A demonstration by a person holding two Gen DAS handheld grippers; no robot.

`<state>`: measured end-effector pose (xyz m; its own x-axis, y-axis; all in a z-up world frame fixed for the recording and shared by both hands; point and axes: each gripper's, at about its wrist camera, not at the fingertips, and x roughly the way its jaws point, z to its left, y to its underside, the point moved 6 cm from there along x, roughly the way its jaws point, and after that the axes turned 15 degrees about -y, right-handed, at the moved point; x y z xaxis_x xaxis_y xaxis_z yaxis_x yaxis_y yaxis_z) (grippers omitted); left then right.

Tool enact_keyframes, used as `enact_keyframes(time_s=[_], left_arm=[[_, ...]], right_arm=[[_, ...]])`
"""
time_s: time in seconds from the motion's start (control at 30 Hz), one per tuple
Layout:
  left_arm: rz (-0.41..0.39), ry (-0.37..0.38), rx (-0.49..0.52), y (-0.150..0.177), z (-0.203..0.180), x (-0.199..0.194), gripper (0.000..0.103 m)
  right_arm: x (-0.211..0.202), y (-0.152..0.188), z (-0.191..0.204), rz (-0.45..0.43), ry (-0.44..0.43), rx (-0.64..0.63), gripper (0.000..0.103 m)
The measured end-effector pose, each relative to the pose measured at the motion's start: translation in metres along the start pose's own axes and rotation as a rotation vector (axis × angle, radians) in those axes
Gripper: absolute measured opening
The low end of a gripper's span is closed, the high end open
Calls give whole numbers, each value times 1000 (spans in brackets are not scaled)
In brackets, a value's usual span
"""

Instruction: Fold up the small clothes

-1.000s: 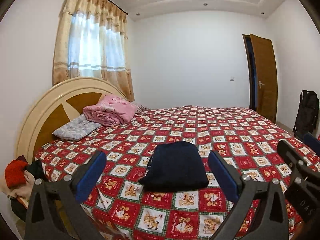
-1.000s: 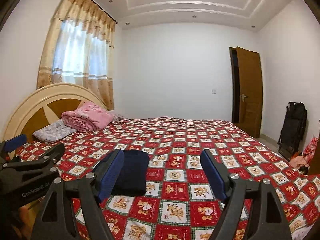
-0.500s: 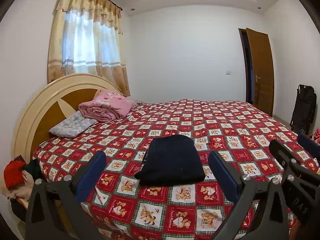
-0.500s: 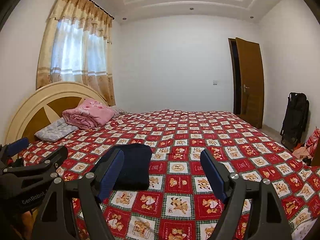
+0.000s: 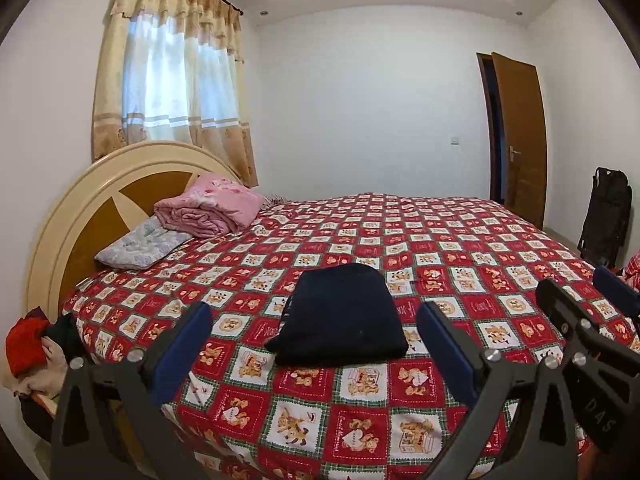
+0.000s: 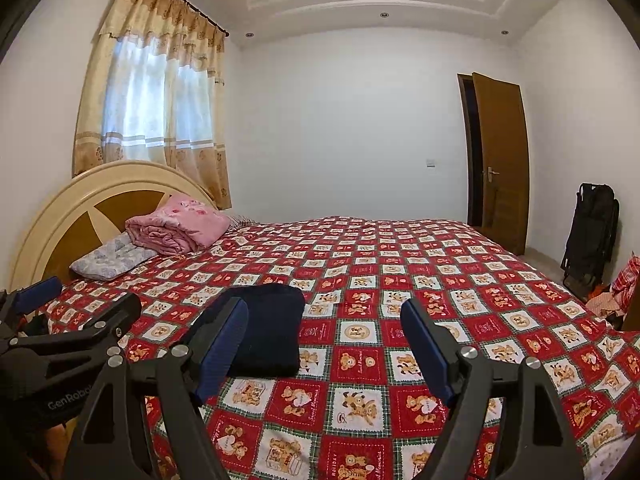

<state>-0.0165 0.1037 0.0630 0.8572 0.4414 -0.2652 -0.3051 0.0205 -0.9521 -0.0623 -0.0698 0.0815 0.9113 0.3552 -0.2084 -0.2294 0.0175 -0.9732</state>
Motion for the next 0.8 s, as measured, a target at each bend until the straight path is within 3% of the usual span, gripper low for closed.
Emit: enact_keyframes(time_s=[0.8], left_arm=[[31, 22, 25, 10, -3, 6, 103]], right_arm=[[4, 8, -5, 14, 17, 28, 80]])
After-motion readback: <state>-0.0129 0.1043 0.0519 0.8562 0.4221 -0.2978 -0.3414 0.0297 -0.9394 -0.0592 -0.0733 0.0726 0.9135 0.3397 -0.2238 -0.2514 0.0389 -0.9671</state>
